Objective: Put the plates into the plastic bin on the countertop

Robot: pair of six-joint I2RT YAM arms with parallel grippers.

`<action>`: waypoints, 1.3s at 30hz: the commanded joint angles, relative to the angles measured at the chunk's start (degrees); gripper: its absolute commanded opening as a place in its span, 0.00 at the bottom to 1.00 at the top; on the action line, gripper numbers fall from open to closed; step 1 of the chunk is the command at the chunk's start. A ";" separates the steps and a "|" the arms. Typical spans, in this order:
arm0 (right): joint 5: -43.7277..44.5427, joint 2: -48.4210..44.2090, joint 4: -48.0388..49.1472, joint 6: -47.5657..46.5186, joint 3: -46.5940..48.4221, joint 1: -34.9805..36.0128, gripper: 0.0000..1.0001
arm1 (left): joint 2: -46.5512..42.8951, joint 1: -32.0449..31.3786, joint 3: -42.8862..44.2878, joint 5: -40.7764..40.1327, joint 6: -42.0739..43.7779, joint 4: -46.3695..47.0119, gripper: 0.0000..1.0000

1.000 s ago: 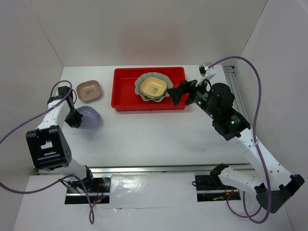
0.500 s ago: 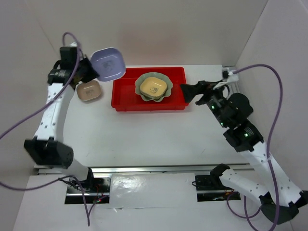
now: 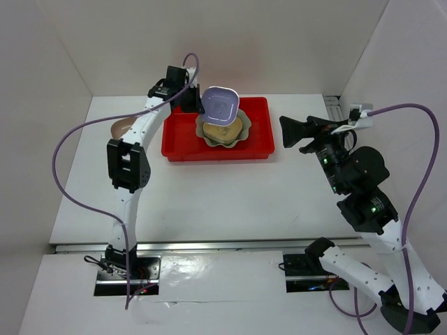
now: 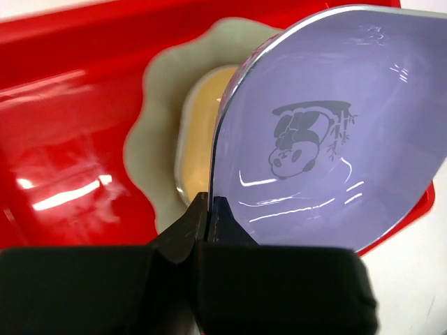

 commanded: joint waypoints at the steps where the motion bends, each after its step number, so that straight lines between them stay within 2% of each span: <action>1: 1.52 0.46 -1.17 -0.90 1.72 -0.30 1.00 | -1.45 0.27 -1.09 3.25 3.62 6.84 0.00; 6: 0.99 0.99 -1.17 -0.90 1.11 -0.30 1.00 | 0.75 -1.58 -0.48 1.76 7.40 6.77 0.00; 11: -0.14 2.03 -0.55 0.15 -0.04 -0.30 1.00 | 2.68 -2.11 0.04 -1.93 7.41 6.77 0.00; 16: -0.15 2.04 -0.02 0.15 -1.09 -0.30 1.00 | 5.06 -2.63 1.88 -1.93 7.93 5.72 0.16; 17: -0.15 2.04 -0.02 0.15 -1.09 -0.30 1.00 | 5.75 -2.63 1.89 -1.93 7.93 5.71 0.28; 19: -0.15 2.04 -0.02 0.15 -1.09 -0.30 1.00 | 5.76 -2.63 1.89 -2.46 7.93 5.71 0.42; 20: -0.15 2.56 -0.02 0.15 -1.09 -0.30 1.00 | 5.76 -2.63 1.37 -2.98 7.93 5.71 0.53; 23: -0.76 3.09 -0.02 0.15 -0.56 -0.30 1.00 | 2.26 -2.63 0.58 -2.99 7.32 5.71 0.76; 24: -0.76 3.62 -0.02 0.15 -0.56 -0.30 1.00 | 0.68 -2.63 -0.04 -2.99 6.62 6.32 0.85; 25: -0.76 3.62 -0.02 0.15 -0.56 -0.30 1.00 | -1.25 -2.63 -0.83 -2.99 6.09 8.33 1.00; 29: -1.90 4.15 -0.02 0.15 -0.04 -0.30 1.00 | -12.06 1.31 -4.17 -2.28 0.57 13.25 1.00; 31: -1.91 4.15 -0.02 0.15 -0.04 -0.30 1.00 | -18.39 3.16 -6.36 -5.00 -3.22 14.32 1.00; 33: -1.91 4.15 -0.02 0.15 -0.56 -0.30 1.00 | -21.92 5.80 -8.82 -10.34 -4.20 14.32 1.00; 35: -1.91 4.15 -0.02 0.15 -1.09 -0.30 1.00 | -25.61 7.73 -10.49 -19.29 -4.20 12.49 1.00; 36: -2.52 4.15 -0.02 0.15 -1.09 -0.30 1.00 | -26.14 8.69 -10.50 -26.38 -5.41 8.39 1.00; 37: -3.13 4.15 -0.02 0.15 -1.61 -0.30 1.00 | -26.14 10.01 -10.50 -29.32 -6.99 5.30 1.00; 39: -3.75 4.15 -0.02 0.15 -1.62 -0.30 1.00 | -25.44 15.71 -11.90 -30.32 -10.85 1.42 1.00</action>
